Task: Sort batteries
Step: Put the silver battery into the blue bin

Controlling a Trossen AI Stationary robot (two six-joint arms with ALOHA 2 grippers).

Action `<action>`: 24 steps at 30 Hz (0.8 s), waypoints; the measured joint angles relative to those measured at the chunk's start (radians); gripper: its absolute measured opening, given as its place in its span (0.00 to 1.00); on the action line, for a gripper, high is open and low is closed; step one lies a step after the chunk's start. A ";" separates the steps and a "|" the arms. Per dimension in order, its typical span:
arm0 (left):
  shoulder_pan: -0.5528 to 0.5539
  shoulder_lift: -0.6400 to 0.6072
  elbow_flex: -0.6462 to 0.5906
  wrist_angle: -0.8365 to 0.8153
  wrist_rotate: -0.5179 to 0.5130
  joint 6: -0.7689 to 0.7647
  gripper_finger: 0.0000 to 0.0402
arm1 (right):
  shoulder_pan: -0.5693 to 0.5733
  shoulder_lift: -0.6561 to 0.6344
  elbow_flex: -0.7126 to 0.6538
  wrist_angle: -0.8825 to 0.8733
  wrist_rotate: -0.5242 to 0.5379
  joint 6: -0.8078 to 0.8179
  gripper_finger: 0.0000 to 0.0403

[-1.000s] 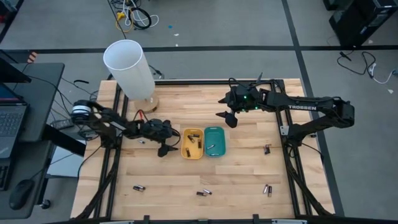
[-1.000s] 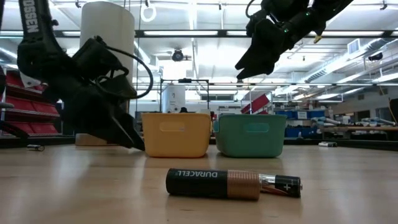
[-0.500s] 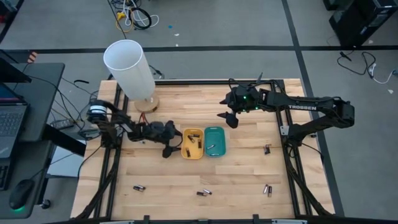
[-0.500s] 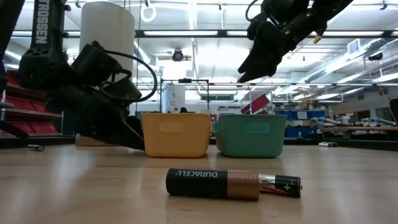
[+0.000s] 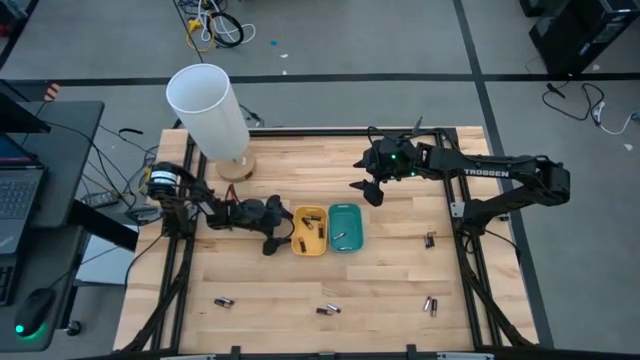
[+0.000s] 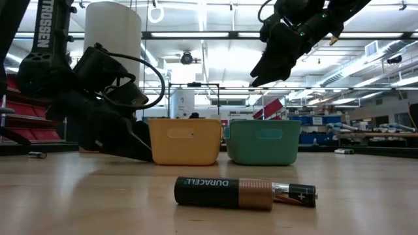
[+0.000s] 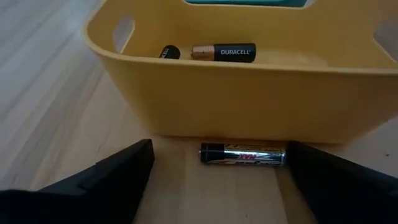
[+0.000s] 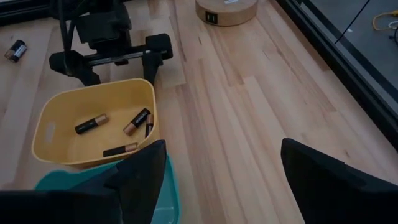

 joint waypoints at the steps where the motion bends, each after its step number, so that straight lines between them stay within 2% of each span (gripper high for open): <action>1: -0.007 0.000 0.000 0.000 -0.014 0.000 0.94 | 0.000 0.000 0.000 0.000 0.000 0.000 0.75; 9: -0.055 0.000 0.000 -0.004 -0.065 0.006 0.77 | 0.000 0.000 0.000 0.000 0.000 0.001 0.72; 19: -0.062 0.001 0.011 -0.008 -0.096 0.017 0.68 | 0.000 0.000 0.000 0.000 0.000 0.000 0.71; 24: -0.063 0.002 0.015 -0.011 -0.097 0.007 0.58 | 0.000 0.000 0.000 0.000 0.000 -0.001 0.70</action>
